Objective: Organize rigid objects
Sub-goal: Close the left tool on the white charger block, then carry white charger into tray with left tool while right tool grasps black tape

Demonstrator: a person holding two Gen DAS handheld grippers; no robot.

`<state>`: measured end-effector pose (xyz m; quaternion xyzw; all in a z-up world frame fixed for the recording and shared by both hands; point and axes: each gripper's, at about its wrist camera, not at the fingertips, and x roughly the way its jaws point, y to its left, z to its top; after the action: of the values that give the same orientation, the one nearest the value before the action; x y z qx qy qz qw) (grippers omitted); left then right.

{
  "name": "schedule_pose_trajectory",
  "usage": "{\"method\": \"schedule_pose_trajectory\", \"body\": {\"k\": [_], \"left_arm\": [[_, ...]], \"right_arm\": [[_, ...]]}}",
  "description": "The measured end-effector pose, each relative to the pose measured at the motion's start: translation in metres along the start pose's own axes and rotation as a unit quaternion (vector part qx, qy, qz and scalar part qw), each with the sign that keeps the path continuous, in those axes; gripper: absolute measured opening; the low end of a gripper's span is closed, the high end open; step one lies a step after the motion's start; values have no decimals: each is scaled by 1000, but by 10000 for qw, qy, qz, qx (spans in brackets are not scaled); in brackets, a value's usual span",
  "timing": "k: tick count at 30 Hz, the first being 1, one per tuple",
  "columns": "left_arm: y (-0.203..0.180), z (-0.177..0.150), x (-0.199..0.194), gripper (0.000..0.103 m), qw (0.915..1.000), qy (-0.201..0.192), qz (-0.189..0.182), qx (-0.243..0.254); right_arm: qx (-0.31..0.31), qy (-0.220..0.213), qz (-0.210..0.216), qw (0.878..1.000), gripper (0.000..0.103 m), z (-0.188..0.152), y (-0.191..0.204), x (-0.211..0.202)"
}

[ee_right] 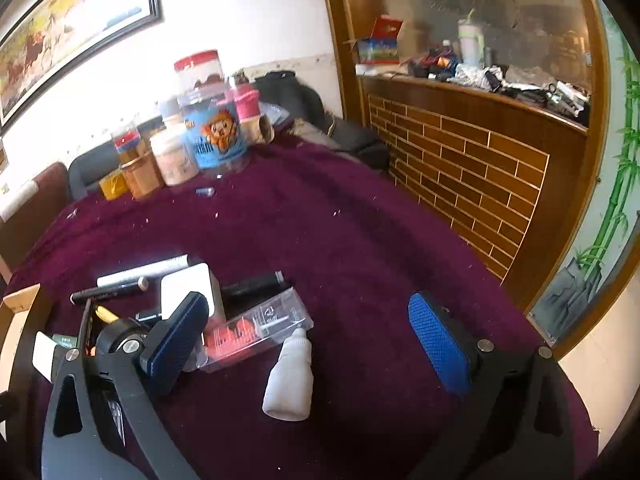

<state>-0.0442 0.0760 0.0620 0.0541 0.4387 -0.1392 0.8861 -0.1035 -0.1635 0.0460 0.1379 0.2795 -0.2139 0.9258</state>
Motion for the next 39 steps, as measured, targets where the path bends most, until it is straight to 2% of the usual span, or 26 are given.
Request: {"method": "schedule_pose_trajectory", "body": {"k": [6, 11, 16, 17, 18, 19, 20, 21, 27, 33, 37, 39], "left_arm": [[2, 23, 34, 96, 9998, 160, 6, -130], [-5, 28, 62, 96, 9988, 426, 212, 142], [5, 33, 71, 94, 9986, 521, 52, -97], [7, 33, 72, 87, 9985, 521, 41, -141], [8, 34, 74, 69, 9983, 561, -4, -155], [10, 33, 77, 60, 9976, 645, -171, -175], [11, 33, 75, 52, 9978, 609, -150, -196], [10, 32, 73, 49, 9982, 575, -98, -161], [20, 26, 56, 49, 9952, 536, -588, -571], [36, 14, 11, 49, 9887, 172, -1163, -925], [53, 4, -19, 49, 9833, -124, -1422, -1131], [64, -2, -35, 49, 9813, -239, -1476, -1209]], "right_arm": [[272, 234, 168, 9992, 101, 0, -10, 9], [474, 376, 218, 9979, 101, -1, -18, 14], [465, 419, 214, 9978, 101, -1, -16, 16], [458, 420, 210, 9978, 101, -1, -16, 16], [461, 421, 201, 9978, 101, -1, -16, 16], [463, 423, 197, 9978, 101, -2, -16, 16], [464, 434, 193, 9978, 101, -2, -16, 17], [468, 443, 185, 9978, 101, -2, -16, 17], [457, 475, 131, 9977, 101, -2, -16, 18], [463, 538, 26, 9975, 101, -2, -16, 21], [419, 694, 3, 9967, 101, -2, -15, 26], [263, 605, -136, 9977, 101, 0, -10, 17]]}}
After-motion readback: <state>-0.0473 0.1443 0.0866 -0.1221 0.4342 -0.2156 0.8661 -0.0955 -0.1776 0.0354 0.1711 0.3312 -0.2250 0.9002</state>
